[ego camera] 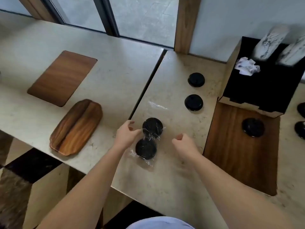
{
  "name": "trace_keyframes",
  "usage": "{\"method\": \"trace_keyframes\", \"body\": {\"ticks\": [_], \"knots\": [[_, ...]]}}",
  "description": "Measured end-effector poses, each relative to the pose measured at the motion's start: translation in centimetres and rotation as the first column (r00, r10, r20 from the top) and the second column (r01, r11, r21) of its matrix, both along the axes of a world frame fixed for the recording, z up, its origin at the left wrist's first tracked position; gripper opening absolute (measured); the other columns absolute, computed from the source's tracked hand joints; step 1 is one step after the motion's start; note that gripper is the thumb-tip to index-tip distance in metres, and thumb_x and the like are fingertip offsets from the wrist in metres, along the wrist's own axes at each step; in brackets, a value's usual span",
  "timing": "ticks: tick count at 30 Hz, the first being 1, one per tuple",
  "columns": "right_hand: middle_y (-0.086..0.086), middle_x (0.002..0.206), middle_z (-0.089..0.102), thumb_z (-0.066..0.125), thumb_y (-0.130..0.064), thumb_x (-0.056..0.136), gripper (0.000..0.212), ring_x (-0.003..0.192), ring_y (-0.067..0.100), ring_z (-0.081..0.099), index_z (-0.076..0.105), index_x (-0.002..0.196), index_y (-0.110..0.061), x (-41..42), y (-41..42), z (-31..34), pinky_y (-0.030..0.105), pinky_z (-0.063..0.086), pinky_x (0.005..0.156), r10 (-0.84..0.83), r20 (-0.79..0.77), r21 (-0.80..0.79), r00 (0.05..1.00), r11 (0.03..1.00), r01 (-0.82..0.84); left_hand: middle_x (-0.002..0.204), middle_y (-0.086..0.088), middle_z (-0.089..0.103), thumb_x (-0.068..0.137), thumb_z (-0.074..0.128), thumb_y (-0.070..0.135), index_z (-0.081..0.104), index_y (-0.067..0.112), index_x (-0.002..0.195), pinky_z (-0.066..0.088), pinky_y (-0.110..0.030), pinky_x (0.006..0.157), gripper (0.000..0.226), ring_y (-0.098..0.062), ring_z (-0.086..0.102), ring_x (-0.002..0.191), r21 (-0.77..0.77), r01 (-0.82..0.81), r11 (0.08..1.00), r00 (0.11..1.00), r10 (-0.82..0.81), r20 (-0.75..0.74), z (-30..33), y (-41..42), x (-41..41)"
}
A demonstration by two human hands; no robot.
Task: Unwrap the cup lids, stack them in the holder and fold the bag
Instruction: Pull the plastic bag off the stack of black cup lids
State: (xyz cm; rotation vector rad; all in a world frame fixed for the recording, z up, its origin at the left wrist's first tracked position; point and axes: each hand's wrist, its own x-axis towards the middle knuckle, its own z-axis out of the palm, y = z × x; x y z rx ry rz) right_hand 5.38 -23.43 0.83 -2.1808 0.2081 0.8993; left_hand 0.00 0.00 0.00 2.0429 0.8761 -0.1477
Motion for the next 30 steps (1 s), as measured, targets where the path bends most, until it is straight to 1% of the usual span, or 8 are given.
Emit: {"method": "trace_keyframes", "body": {"ticks": [2, 8, 12, 15, 18, 21, 26, 30], "knots": [[0.007, 0.124, 0.059, 0.055, -0.024, 0.095, 0.040, 0.105, 0.025, 0.060, 0.050, 0.133, -0.013, 1.6, 0.9, -0.4, 0.042, 0.055, 0.089, -0.047, 0.029, -0.021, 0.998, 0.999, 0.048, 0.116, -0.001, 0.057, 0.083, 0.081, 0.035, 0.050, 0.025, 0.144, 0.049, -0.034, 0.093, 0.069, -0.020, 0.058, 0.108, -0.050, 0.031, 0.998, 0.999, -0.032, -0.018, -0.5, 0.7, 2.0], [0.014, 0.141, 0.053, 0.057, -0.029, 0.095, 0.066, 0.089, 0.023, 0.055, 0.030, 0.154, -0.016, 6.3, 3.1, -0.6, 0.032, 0.045, 0.072, -0.038, 0.137, -0.040, 0.990, 0.998, 0.044, 0.115, -0.006, 0.062, 0.083, 0.082, 0.028, 0.040, 0.032, 0.149, 0.047, -0.030, 0.083, 0.079, -0.021, 0.062, 0.096, -0.129, 0.166, 0.978, 0.984, -0.173, -0.047, -2.5, 0.5, 6.2], [0.012, 0.158, 0.040, 0.062, -0.040, 0.095, 0.083, 0.130, 0.034, 0.053, 0.017, 0.161, -0.020, 7.7, 3.1, -1.4, 0.037, 0.052, 0.090, -0.021, 0.127, -0.061, 0.992, 0.998, 0.029, 0.109, -0.004, 0.060, 0.085, 0.081, 0.020, 0.041, 0.035, 0.148, 0.054, -0.028, 0.076, 0.076, -0.017, 0.063, 0.090, -0.099, 0.247, 0.964, 0.967, -0.252, -0.033, -3.9, 0.0, 7.1], [0.009, 0.154, 0.046, 0.069, -0.045, 0.092, 0.089, 0.127, 0.030, 0.057, 0.016, 0.161, -0.026, 8.0, 2.6, -1.8, 0.039, 0.052, 0.095, -0.124, 0.009, -0.003, 0.992, 0.992, 0.124, 0.098, 0.006, 0.060, 0.086, 0.079, 0.014, 0.047, 0.038, 0.141, 0.043, -0.015, 0.062, 0.069, -0.004, 0.060, 0.085, -0.109, 0.304, 0.947, 0.953, -0.304, 0.018, -4.7, -0.6, 6.9], [0.007, 0.124, 0.064, 0.076, -0.039, 0.089, 0.078, 0.094, 0.019, 0.072, 0.035, 0.154, -0.022, 7.7, 2.1, -1.5, 0.031, 0.058, 0.070, -0.247, -0.103, 0.108, 0.964, 0.960, 0.258, 0.098, 0.007, 0.060, 0.087, 0.074, 0.012, 0.050, 0.042, 0.134, 0.047, -0.014, 0.061, 0.061, -0.006, 0.063, 0.088, -0.147, 0.363, 0.920, 0.932, -0.357, 0.064, -5.3, -1.5, 6.5], [0.005, 0.101, 0.073, 0.076, -0.026, 0.091, 0.049, 0.086, 0.020, 0.074, 0.058, 0.135, -0.013, 7.0, 0.9, -1.2, 0.036, 0.061, 0.075, -0.255, -0.098, 0.138, 0.962, 0.954, 0.267, 0.100, 0.007, 0.059, 0.086, 0.073, 0.014, 0.052, 0.039, 0.133, 0.054, -0.018, 0.066, 0.057, -0.009, 0.064, 0.088, -0.180, 0.418, 0.890, 0.908, -0.408, 0.093, -5.0, -2.8, 6.0], [0.006, 0.108, 0.072, 0.071, -0.025, 0.095, 0.037, 0.090, 0.020, 0.073, 0.063, 0.128, -0.011, 3.8, -4.0, -0.8, 0.027, 0.061, 0.067, -0.355, -0.079, 0.207, 0.931, 0.908, 0.364, 0.103, 0.006, 0.066, 0.076, 0.080, 0.053, 0.048, 0.034, 0.139, 0.060, -0.030, 0.074, 0.074, -0.010, 0.067, 0.091, -0.207, 0.461, 0.863, 0.885, -0.464, 0.041, -2.7, -4.4, 4.4], [0.003, 0.109, 0.071, 0.070, -0.030, 0.096, 0.026, 0.098, 0.020, 0.071, 0.065, 0.117, -0.016, -0.2, -9.0, -1.1, 0.035, 0.062, 0.079, -0.444, -0.062, 0.205, 0.894, 0.871, 0.446, 0.135, -0.003, 0.056, 0.056, 0.067, 0.082, 0.031, 0.032, 0.150, 0.049, -0.047, 0.099, 0.112, -0.027, 0.055, 0.121, 0.016, 0.663, 0.749, 0.740, -0.651, -0.168, -1.0, -7.5, 0.9]]}}
